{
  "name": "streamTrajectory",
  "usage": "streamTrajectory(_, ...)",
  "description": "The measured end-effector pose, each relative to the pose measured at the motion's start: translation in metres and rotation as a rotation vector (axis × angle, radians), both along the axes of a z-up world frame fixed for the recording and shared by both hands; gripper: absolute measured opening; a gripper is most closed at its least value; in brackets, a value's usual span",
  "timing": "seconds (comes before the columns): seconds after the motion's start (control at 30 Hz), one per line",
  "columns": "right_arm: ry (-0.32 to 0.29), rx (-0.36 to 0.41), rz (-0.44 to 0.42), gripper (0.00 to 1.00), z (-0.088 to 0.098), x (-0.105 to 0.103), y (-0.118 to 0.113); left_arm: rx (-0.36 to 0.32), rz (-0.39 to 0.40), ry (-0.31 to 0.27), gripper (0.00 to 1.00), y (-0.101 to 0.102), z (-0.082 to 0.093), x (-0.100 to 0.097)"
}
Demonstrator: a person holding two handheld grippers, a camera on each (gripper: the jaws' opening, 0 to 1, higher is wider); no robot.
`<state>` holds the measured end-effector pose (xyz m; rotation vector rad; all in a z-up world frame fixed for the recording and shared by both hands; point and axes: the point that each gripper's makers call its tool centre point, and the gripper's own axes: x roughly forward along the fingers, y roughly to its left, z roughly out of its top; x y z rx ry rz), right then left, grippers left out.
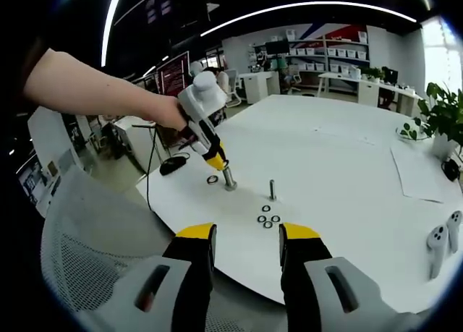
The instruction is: Place the washer onto the threaded stud by aligning its center hole with the stud, sliding it down to the base, and recovering from edge contact or off-axis alignment until the washer reaches the visible bottom stop.
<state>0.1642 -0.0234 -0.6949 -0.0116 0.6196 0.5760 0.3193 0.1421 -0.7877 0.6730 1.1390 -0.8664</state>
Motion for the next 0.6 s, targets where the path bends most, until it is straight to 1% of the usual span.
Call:
streamTrajectory(0.17,-0.001,-0.002,-0.001,0.37,0.0,0.0,0.0,0.029,-0.02,0.01,0.18,0.002,-0.005,0.001)
streamTrajectory(0.23,0.0,-0.001,-0.001,0.37,0.0,0.0,0.0,0.035,-0.03,0.006,0.18,0.001,-0.006,0.002)
streamTrajectory(0.47,0.004,-0.001,-0.009,0.37,-0.001,0.0,-0.002,0.048,-0.039,0.01,0.18,0.001,-0.011,0.002)
streamTrajectory(0.57,0.004,-0.002,-0.012,0.37,-0.001,0.0,-0.002,0.048,-0.037,0.012,0.18,-0.001,-0.01,0.001)
streamTrajectory(0.6,0.004,-0.002,-0.012,0.37,-0.001,0.001,-0.002,0.051,-0.038,0.018,0.18,-0.001,-0.013,0.003)
